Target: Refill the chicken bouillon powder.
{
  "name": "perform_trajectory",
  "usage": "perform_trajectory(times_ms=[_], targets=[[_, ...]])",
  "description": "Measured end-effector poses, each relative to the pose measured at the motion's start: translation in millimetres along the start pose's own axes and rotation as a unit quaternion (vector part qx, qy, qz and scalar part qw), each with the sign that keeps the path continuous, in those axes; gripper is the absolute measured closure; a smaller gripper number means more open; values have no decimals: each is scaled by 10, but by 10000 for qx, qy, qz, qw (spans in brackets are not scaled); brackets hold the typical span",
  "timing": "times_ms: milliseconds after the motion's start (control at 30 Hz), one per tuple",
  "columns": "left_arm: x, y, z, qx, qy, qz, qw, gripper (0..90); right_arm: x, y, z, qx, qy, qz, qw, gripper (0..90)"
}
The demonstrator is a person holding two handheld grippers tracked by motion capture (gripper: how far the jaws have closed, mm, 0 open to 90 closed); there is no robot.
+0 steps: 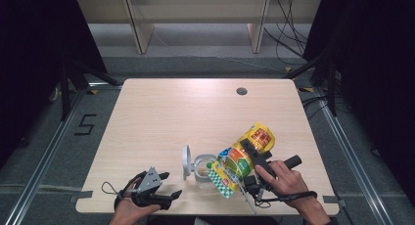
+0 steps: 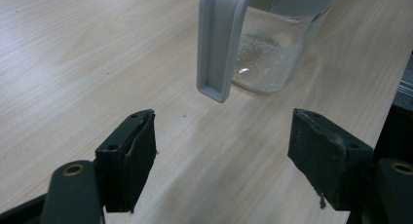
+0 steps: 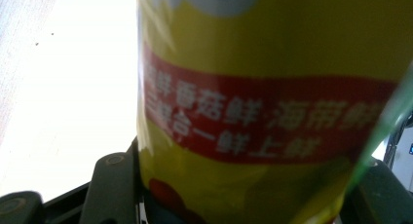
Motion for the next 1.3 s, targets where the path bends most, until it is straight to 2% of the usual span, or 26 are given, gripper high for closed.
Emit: perform_trajectory(times_ms=[67, 100, 267, 300, 367, 467, 500, 567, 600, 633, 667, 700, 733, 767, 800, 900, 967, 1000, 1067, 1167, 1300], targets=[[2, -2, -1, 17, 40, -18, 10000, 252, -4, -9, 2, 14, -28, -70, 10000, 426], [2, -3, -1, 7, 21, -16, 10000, 252, 10, 71, -41, -184, 250, 373, 9988, 426], [3, 1, 5, -23, 5, 6, 10000, 252, 14, 60, -37, -68, 204, 349, 9992, 427], [3, 0, 5, -20, 6, 2, 10000, 252, 13, 56, -32, -87, 155, 286, 9994, 427], [2, -2, 1, 17, 31, -21, 10000, 252, -2, -30, 5, 109, -80, -143, 9998, 428], [0, 13, 5, -13, -8, 66, 10000, 252, -6, -44, 6, 148, -110, -245, 9995, 427], [-3, 20, 1, -3, 12, 120, 9999, 252, 5, -8, -12, 115, 16, -47, 9999, 427], [0, 9, -2, 4, 33, 43, 10000, 252, 1, -14, -8, 139, -6, -92, 9999, 427], [4, 4, -3, -17, 32, -3, 10000, 252, 0, -11, -16, 60, 45, -81, 9999, 427], [2, -1, 1, 1, 4, -17, 10000, 252, 7, 23, -32, -53, 147, 75, 9999, 427], [1, 3, -3, 21, 39, 15, 10000, 252, 3, 2, -28, -17, 83, -48, 10000, 427], [-2, 20, -5, 10, 49, 136, 9999, 252, 10, 50, -44, -100, 238, 200, 9995, 428], [-2, 18, -2, 5, 33, 107, 9999, 252, 8, 57, -40, -68, 205, 217, 9995, 428], [-2, 19, -3, 8, 35, 116, 9999, 252, 12, 44, -40, -92, 154, 8, 9998, 428], [3, 4, 0, -19, 11, -19, 10000, 252, 13, 38, -40, -85, 152, -36, 9998, 428], [5, 7, -5, -6, 69, -13, 10000, 252, 12, 41, -36, -78, 144, -22, 9999, 427], [1, 8, -5, -13, 26, 37, 10000, 252, 12, 39, -39, -87, 146, -37, 9998, 428], [-5, 20, -4, -15, 14, 139, 9999, 252, 10, 37, -39, -84, 143, -54, 9998, 427], [3, 8, -2, -30, 29, 5, 10000, 252, 7, 45, -40, -91, 147, -38, 9998, 428], [1, 4, -1, -14, 8, 6, 10000, 252, 1, 42, -45, -65, 115, -70, 9999, 427], [-5, 24, -9, -18, 28, 158, 9999, 252, -7, 43, -56, -105, 145, -76, 9998, 428]])
Point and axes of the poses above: each handheld gripper's, and its own axes: z roughly forward along the jaws, x roughly out of its underside, y roughly to its left, the point moved 3 cm from there along z, roughly forward along the jaws, and after that the axes turned 1 degree about x, right-handed, at the moved point
